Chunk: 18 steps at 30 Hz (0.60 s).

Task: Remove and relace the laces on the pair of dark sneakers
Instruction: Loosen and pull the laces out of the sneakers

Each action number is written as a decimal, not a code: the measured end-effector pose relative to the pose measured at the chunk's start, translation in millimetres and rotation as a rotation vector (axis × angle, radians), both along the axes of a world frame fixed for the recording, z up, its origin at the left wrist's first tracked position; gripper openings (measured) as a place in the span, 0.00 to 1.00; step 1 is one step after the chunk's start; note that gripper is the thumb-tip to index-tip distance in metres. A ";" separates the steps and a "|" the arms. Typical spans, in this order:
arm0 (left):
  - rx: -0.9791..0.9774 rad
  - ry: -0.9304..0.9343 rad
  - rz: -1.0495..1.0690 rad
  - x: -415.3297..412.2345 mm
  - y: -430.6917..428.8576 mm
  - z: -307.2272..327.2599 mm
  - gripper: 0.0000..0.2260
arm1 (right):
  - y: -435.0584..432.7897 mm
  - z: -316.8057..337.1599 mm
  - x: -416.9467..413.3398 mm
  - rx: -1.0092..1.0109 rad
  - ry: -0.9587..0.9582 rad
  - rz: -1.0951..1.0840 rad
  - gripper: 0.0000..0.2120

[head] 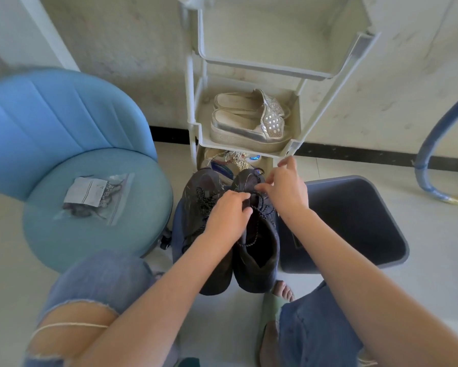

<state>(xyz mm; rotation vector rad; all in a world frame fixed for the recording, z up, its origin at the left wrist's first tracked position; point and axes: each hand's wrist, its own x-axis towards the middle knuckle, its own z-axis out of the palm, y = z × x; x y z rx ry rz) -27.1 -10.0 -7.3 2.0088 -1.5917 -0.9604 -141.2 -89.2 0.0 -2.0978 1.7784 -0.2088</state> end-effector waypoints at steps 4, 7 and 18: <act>-0.108 -0.039 0.200 40.9 -9.2 17.2 0.13 | -5.0 -7.6 -1.9 0.035 -0.126 0.005 0.12; 0.072 -0.110 0.307 80.0 -13.6 16.7 0.10 | -3.2 -7.5 6.0 0.072 -0.175 0.118 0.11; 0.365 -0.031 0.023 81.3 3.3 -0.6 0.12 | 23.6 -16.3 50.0 0.301 -0.147 0.588 0.06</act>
